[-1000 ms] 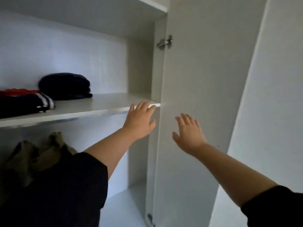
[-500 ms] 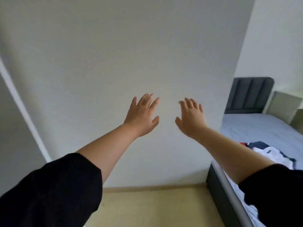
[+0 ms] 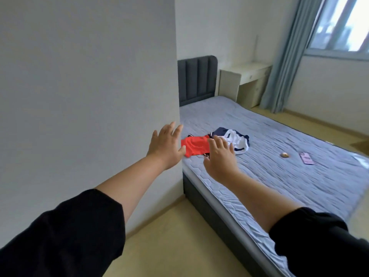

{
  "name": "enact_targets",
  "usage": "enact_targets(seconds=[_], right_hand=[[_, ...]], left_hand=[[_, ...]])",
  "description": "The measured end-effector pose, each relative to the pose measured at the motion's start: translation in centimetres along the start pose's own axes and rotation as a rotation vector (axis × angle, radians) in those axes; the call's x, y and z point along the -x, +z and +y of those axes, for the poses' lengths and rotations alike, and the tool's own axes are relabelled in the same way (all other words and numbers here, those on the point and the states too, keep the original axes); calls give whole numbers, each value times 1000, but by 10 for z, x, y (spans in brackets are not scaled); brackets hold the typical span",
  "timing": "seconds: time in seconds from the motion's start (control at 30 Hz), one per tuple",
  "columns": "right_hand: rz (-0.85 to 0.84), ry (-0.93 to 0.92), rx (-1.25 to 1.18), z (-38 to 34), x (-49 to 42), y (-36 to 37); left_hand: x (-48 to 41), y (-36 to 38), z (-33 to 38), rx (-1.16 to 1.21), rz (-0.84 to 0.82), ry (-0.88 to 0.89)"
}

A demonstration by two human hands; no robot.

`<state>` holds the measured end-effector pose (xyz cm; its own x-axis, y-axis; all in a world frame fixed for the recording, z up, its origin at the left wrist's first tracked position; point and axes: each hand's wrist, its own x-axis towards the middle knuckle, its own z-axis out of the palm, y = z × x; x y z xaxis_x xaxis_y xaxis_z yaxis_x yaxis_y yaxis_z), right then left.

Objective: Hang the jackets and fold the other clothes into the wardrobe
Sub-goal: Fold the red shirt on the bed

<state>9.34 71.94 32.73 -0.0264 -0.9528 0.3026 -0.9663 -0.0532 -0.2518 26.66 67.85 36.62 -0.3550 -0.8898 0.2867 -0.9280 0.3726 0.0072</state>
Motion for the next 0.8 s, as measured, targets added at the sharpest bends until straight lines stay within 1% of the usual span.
enact_targets(seconds=[0.07,0.17,0.27,0.4,0.6,0.7,0.8], right_hand=[[-29,103,8,31,-10,11],[-61,222,14,79,-26,27],[-88,280,27,129,-51,44],[-126,315,17,194,-111,71],[-233,296,4,264,-199,121],[-273,299,-7,284,-232,149],[-327,285,5,301,-268,181]], left_hand=[[-33,22,15,36,-29,71],[-78,59,41,134,-72,122],[-122,100,69,201,-115,147],[-185,156,95,232,-155,163],[-278,229,106,424,-252,-36],[-309,263,101,527,-289,-136],[-339,299,92,578,-319,-188]])
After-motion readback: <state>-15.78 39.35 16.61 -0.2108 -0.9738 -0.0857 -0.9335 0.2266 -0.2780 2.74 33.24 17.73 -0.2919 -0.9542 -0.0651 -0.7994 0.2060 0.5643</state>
